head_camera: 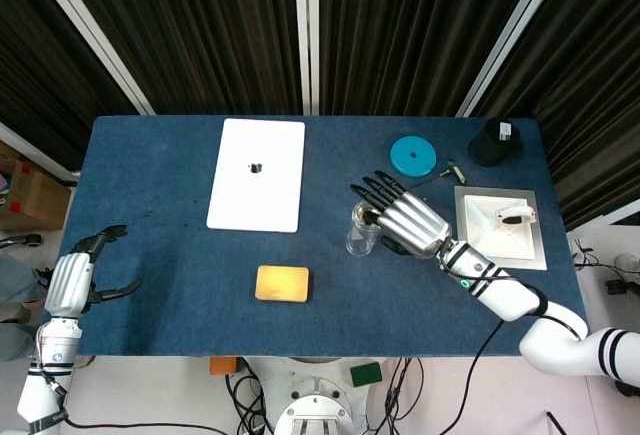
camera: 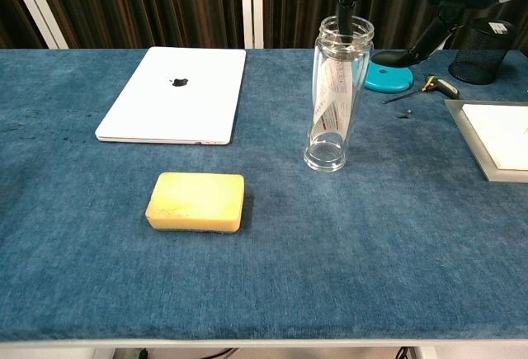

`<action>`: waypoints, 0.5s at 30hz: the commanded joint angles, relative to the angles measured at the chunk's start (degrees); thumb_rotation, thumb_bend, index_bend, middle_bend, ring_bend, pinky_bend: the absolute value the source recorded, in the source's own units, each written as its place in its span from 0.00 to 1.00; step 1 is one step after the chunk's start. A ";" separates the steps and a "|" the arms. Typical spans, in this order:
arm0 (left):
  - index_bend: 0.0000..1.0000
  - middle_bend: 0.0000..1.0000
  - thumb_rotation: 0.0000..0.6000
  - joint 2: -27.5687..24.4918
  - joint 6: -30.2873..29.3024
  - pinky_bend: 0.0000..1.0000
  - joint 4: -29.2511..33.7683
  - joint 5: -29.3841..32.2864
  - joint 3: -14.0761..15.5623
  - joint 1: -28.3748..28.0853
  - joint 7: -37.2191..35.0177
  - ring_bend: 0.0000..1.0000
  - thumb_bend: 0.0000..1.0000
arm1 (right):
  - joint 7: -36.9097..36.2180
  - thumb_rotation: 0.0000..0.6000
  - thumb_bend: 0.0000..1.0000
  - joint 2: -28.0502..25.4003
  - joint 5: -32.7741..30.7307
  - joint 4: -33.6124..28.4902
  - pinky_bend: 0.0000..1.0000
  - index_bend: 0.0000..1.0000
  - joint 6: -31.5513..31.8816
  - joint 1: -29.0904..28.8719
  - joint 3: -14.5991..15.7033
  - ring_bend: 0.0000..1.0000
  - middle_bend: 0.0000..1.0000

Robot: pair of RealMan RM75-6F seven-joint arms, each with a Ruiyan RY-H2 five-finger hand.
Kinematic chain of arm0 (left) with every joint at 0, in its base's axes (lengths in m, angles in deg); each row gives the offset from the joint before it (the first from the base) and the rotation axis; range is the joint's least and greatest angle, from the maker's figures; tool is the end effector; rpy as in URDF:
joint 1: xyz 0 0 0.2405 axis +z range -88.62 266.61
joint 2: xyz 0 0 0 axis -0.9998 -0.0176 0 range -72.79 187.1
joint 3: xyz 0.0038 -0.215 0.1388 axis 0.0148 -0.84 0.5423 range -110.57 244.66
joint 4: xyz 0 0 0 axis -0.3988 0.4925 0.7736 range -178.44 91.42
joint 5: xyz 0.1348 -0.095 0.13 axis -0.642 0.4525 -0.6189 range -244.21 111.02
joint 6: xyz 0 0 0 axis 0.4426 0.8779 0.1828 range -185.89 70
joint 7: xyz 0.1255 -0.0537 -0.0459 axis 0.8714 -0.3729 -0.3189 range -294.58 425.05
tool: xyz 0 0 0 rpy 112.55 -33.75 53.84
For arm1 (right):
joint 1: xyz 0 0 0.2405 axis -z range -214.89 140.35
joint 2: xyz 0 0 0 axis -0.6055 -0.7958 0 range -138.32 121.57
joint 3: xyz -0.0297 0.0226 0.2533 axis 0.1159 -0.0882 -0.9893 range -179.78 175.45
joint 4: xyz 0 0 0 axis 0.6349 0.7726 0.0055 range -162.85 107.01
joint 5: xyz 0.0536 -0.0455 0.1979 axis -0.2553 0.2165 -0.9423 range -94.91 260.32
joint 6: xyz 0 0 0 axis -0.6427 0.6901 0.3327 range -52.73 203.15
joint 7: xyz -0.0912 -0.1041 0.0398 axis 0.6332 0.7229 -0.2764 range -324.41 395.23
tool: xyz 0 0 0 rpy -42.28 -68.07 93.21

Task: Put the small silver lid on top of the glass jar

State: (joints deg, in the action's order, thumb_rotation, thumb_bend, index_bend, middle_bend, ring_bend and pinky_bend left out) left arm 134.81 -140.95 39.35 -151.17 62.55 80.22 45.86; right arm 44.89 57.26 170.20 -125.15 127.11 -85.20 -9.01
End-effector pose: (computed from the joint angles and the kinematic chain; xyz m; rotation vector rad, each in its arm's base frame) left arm -0.3079 0.2088 0.0969 -1.2410 -1.2009 -1.2409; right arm -0.1044 -0.3363 0.0762 2.2023 -0.4813 0.9909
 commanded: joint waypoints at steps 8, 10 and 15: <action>0.22 0.27 1.00 -0.02 0.22 0.26 -0.05 0.04 -0.03 -0.12 -0.03 0.27 0.03 | 0.38 1.00 0.35 0.09 -0.21 -0.16 0.00 0.45 0.56 0.12 -0.39 0.00 0.01; 0.22 0.27 1.00 -0.04 0.20 0.26 -0.02 0.04 -0.02 -0.11 0.00 0.27 0.03 | 0.11 1.00 0.35 -0.21 0.09 -0.37 0.00 0.45 1.25 0.36 -0.53 0.00 0.01; 0.22 0.27 1.00 -0.19 0.01 0.26 0.16 -0.01 -0.09 -0.06 0.00 0.27 0.03 | -2.29 1.00 0.35 -1.87 2.79 -1.36 0.00 0.42 6.75 2.66 -0.74 0.00 0.02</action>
State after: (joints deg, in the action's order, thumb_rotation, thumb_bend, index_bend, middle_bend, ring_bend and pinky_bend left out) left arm 134.62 -140.94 39.51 -151.18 62.46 80.16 45.86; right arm 43.86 56.25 171.63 -126.03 131.31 -83.79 -9.62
